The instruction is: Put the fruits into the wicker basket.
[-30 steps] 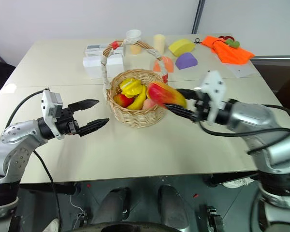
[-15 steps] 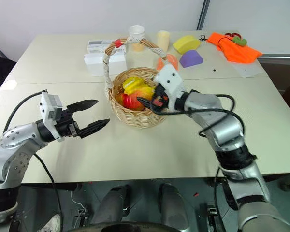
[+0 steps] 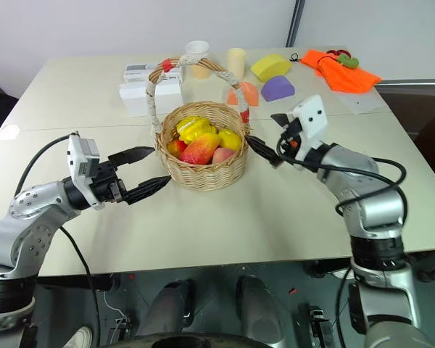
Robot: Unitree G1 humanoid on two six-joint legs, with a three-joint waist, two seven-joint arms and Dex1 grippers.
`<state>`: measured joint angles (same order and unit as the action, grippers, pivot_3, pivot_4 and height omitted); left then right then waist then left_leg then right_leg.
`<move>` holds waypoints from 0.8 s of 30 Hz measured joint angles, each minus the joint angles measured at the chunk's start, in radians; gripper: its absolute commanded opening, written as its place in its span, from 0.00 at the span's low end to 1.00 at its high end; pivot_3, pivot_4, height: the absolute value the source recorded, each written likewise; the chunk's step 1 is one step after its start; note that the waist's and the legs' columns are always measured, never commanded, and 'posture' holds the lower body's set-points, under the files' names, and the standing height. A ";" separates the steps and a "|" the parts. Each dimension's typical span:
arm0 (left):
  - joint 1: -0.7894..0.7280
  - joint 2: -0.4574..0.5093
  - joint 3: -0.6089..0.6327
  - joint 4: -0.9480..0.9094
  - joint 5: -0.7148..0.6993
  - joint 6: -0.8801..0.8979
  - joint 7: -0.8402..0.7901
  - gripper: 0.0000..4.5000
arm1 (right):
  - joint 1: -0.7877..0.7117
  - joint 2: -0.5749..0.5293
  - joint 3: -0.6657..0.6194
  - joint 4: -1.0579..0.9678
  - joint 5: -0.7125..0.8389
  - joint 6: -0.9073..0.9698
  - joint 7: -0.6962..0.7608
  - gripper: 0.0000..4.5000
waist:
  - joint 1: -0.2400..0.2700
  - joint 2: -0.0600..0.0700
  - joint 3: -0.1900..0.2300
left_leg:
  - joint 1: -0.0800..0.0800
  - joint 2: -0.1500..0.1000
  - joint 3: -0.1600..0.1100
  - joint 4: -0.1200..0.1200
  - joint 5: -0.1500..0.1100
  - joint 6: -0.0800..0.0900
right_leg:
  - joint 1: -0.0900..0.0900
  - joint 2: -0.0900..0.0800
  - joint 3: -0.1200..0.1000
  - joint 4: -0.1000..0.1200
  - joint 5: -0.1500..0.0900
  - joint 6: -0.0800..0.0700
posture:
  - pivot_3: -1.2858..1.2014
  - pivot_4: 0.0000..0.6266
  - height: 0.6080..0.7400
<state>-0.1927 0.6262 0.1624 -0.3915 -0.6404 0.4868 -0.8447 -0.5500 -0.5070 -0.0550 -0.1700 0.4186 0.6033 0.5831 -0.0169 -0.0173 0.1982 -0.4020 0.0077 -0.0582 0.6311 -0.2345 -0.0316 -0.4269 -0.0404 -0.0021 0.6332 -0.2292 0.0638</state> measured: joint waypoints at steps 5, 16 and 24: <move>0.000 -0.005 -0.007 -0.004 0.000 0.000 0.006 1.00 | -0.048 0.080 0.007 0.124 -0.022 -0.046 -0.037 0.45 | 0.006 0.000 0.000 | -0.001 0.000 0.000 0.000 0.000 0.000 | 0.000 0.000 0.000 0.000 0.000 0.000 | 0.52 0.24 1.00; 0.011 -0.014 -0.019 -0.015 -0.001 0.001 0.021 1.00 | -0.008 0.025 -0.146 0.089 0.020 -0.043 -0.070 0.01 | 0.011 0.000 0.000 | -0.002 -0.001 0.000 0.001 0.000 0.000 | 0.000 -0.002 0.000 -0.001 0.000 0.000 | 0.52 0.24 1.00; -0.030 -0.028 -0.051 0.015 0.007 -0.005 0.006 1.00 | 0.052 -0.159 -0.414 0.215 -0.083 -0.133 -0.253 0.01 | 0.005 0.000 0.000 | -0.002 -0.001 0.001 0.001 0.000 0.000 | 0.000 -0.002 0.000 -0.001 0.000 0.000 | 0.52 0.24 1.00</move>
<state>-0.2230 0.5980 0.1119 -0.3763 -0.6333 0.4822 -0.8383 -0.4982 -0.6661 -0.4693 0.0453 0.3356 0.4708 0.3306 -0.0117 -0.0169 0.1982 -0.4038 0.0063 -0.0571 0.6319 -0.2345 -0.0316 -0.4271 -0.0422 -0.0019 0.6319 -0.2295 0.0634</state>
